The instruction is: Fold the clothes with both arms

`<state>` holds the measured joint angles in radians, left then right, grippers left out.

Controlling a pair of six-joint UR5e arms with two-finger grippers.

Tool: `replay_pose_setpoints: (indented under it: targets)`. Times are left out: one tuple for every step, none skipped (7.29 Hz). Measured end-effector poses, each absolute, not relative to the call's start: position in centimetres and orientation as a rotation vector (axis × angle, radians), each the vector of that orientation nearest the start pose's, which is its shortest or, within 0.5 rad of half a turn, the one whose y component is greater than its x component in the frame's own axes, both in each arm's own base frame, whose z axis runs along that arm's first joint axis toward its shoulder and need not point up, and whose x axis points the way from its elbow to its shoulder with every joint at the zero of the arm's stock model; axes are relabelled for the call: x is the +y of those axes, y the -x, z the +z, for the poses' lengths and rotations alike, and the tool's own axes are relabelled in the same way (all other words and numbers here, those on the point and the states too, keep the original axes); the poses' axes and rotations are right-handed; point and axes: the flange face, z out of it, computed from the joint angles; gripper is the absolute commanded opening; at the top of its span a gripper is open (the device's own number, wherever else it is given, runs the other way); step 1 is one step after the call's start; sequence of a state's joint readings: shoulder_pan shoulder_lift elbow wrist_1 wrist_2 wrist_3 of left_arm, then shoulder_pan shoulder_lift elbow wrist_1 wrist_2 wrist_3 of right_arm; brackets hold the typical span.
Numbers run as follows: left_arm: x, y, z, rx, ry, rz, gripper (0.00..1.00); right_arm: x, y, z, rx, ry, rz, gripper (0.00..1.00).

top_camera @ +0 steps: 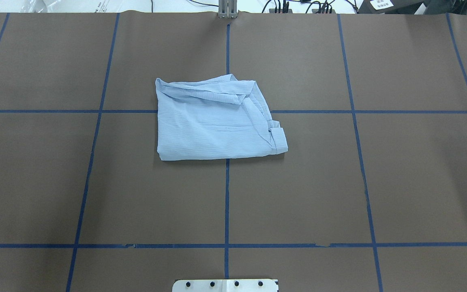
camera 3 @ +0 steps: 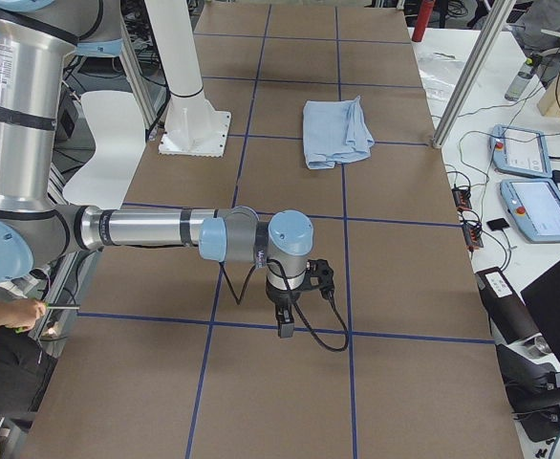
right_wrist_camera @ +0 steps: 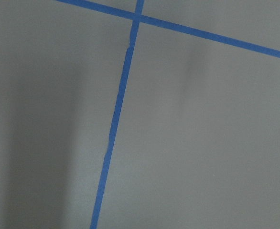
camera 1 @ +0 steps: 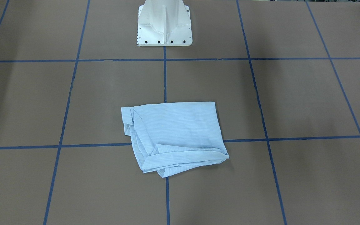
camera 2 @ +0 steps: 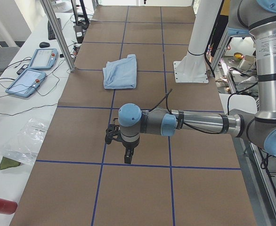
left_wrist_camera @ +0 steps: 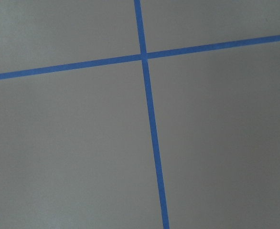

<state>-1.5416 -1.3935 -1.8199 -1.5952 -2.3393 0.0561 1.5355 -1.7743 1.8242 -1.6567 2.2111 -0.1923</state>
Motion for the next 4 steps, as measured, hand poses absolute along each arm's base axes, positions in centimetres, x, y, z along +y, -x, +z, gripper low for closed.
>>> replay_pose_setpoints:
  targets:
    - [-42.56, 5.17, 61.16, 0.766, -0.126, 0.126, 1.00, -40.51, -5.96, 64.25, -0.642, -0.016, -0.209, 1.00]
    - [-42.72, 5.15, 60.97, 0.766, -0.150, 0.136, 1.00, -40.54, -5.96, 64.23, -0.642, -0.017, -0.209, 1.00]
    - [-42.83, 5.13, 60.93, 0.764, -0.167, 0.143, 1.00, -40.55, -5.95, 64.22, -0.642, -0.018, -0.209, 1.00]
    - [-42.88, 5.12, 60.88, 0.763, -0.177, 0.147, 1.00, -40.57, -5.95, 64.19, -0.643, -0.018, -0.210, 1.00]
